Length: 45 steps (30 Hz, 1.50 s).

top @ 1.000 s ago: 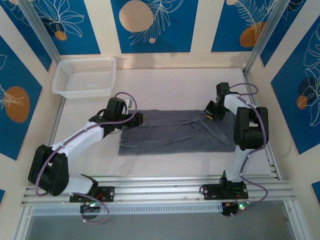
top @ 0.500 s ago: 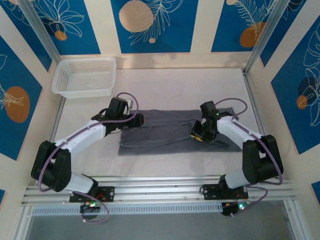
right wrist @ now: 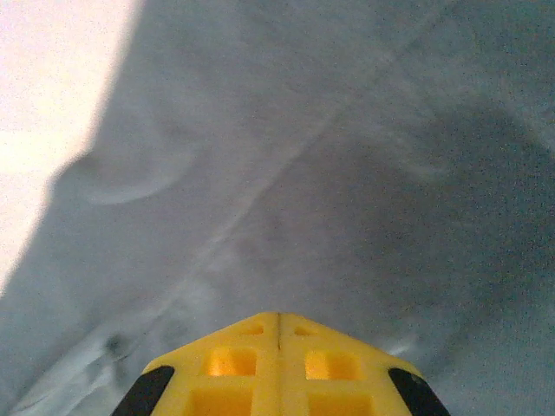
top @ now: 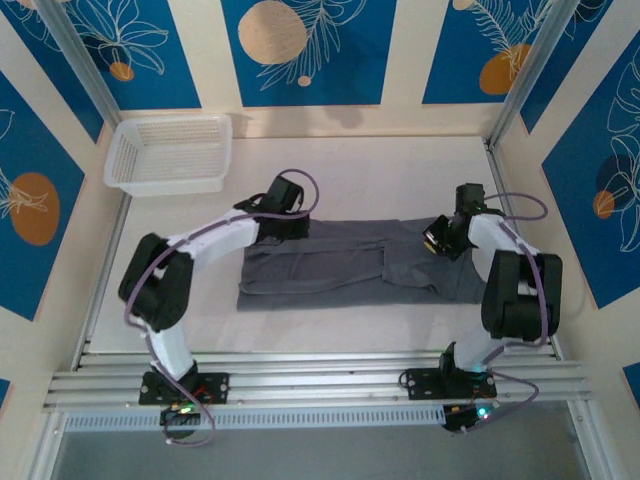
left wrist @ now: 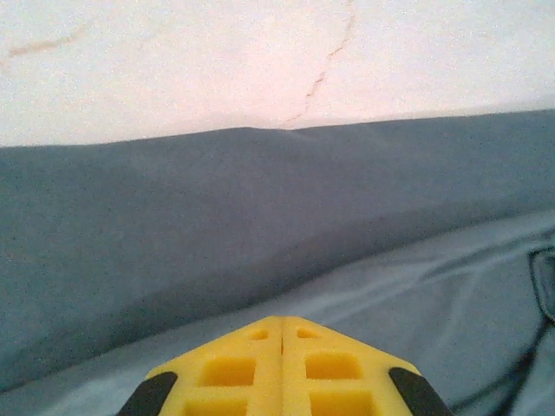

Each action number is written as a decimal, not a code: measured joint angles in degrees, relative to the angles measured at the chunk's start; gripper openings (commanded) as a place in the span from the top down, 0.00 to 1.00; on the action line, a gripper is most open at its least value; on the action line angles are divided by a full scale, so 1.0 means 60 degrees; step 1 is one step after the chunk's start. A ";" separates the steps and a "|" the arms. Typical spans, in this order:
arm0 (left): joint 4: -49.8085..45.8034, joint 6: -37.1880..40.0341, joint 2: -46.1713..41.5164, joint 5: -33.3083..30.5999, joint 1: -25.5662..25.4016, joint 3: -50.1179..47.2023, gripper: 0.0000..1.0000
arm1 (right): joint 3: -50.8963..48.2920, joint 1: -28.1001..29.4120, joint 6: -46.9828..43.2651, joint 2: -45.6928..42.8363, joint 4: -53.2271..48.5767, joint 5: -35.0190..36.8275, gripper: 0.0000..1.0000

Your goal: Fold the inside-out t-shirt

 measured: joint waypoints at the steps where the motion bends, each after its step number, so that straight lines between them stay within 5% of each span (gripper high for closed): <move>1: -0.0051 -0.0109 0.0237 -0.0095 -0.0007 0.0117 1.00 | 0.0000 -0.0011 -0.0004 0.0200 -0.0004 0.0007 1.00; 10: -0.0510 -0.0889 0.2033 -0.0535 -0.0004 0.0922 1.00 | 0.0040 -0.0007 -0.0007 0.1013 0.0018 0.0022 1.00; 17: -0.0474 -0.1264 0.3552 -0.0801 0.0120 0.3024 1.00 | 0.0022 0.0386 0.0408 0.1075 0.0138 -0.0266 1.00; 29: -0.0506 -0.1224 0.7129 -0.0423 0.0816 0.8568 1.00 | -0.1330 0.4561 0.2495 -0.0015 0.0554 -0.0696 1.00; 36: -0.0470 -0.1468 0.8422 0.0138 0.0838 1.0622 1.00 | 0.1031 0.7927 0.3242 0.2215 0.1213 -0.1435 1.00; 40: -0.0441 -0.1508 0.8440 0.0364 0.0838 1.0655 1.00 | 0.2331 0.8976 0.3136 0.2965 0.1071 -0.1410 1.00; 45: -0.0477 -0.1115 0.8196 0.0710 0.0838 1.0531 0.69 | 0.2295 0.9103 0.2761 0.2091 0.0943 -0.1115 1.00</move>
